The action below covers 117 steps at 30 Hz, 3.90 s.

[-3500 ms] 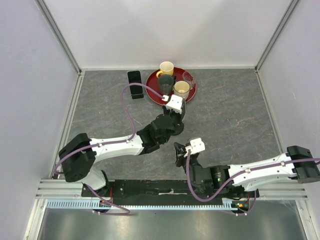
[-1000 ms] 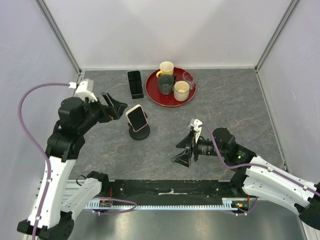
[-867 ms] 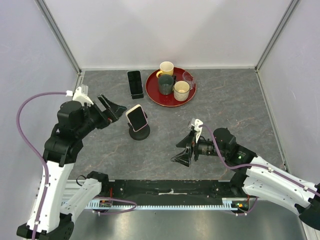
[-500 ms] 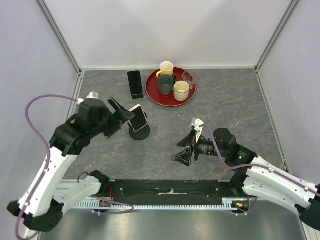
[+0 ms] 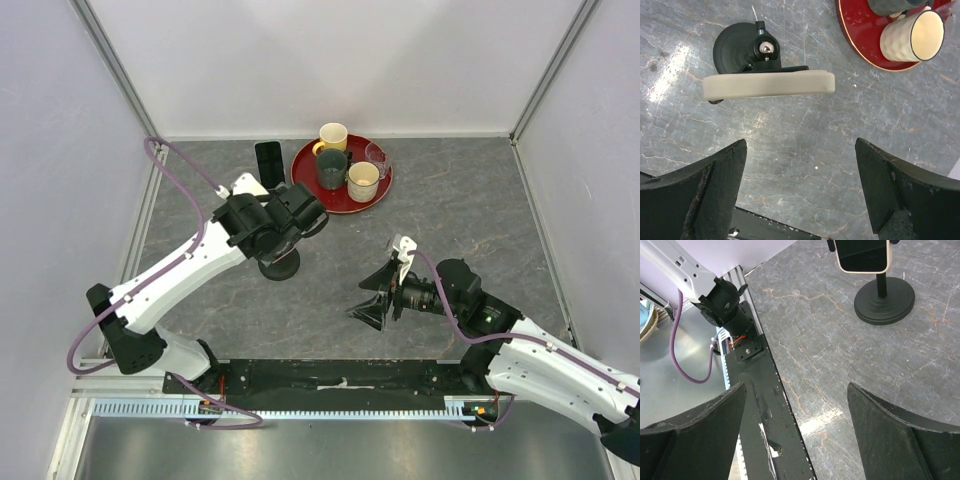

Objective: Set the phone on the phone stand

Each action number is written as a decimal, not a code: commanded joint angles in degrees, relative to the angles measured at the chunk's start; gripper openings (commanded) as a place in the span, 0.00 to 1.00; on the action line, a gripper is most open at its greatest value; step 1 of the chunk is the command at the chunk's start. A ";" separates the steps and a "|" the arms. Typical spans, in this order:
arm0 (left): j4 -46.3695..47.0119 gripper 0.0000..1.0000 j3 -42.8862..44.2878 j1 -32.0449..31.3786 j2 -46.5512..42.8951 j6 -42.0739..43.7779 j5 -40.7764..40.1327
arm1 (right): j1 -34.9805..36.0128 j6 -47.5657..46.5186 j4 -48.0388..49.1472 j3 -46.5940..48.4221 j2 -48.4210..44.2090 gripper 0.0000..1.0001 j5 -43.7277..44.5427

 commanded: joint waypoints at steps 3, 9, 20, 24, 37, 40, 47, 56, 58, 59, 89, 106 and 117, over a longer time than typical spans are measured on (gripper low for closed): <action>-13.24 0.95 2.95 -0.60 3.01 -5.87 -7.49 | -0.03 -0.18 -1.31 0.87 -2.41 0.88 2.44; -13.24 0.95 1.99 -0.51 3.36 -2.35 -12.07 | -0.12 -0.36 -1.58 0.78 -2.24 0.88 2.97; -13.24 0.95 -0.38 2.30 2.75 2.40 -14.79 | -0.12 0.00 -1.31 1.05 -1.97 0.88 3.41; -13.24 0.95 0.31 3.27 3.97 3.71 -15.49 | -0.03 0.00 -0.70 0.96 -1.62 0.88 3.32; -13.15 0.96 -0.91 3.27 0.74 12.77 -16.99 | -0.03 -0.09 -0.35 0.34 -1.36 0.89 3.50; -10.53 0.96 -3.11 3.27 -2.78 16.63 -16.90 | -0.03 -0.18 0.53 0.17 -0.22 0.88 3.15; 1.25 0.96 -9.52 3.27 -7.53 26.75 -13.30 | -0.03 1.14 4.05 -0.27 1.54 0.88 1.91; 8.73 0.93 -11.81 3.36 -6.74 28.59 -15.76 | -0.03 1.67 3.70 -0.71 0.31 0.88 2.35; 11.27 0.91 -12.77 3.36 -6.57 30.08 -16.29 | -0.03 1.58 3.35 -0.62 0.14 0.88 2.53; 12.15 0.90 -13.13 3.27 -6.83 30.87 -16.29 | -0.03 1.58 3.09 -0.62 -0.04 0.88 2.53; 49.69 0.83 -37.22 7.13 -27.32 70.16 3.93 | -0.03 1.84 4.40 -0.62 1.37 0.88 2.09; 60.48 0.02 -35.99 22.76 -27.93 83.41 9.29 | -0.12 1.05 4.05 -0.53 2.07 0.88 3.14; 77.00 0.02 -29.40 40.26 -15.10 84.58 23.24 | -0.03 0.79 3.88 -0.27 2.86 0.88 3.49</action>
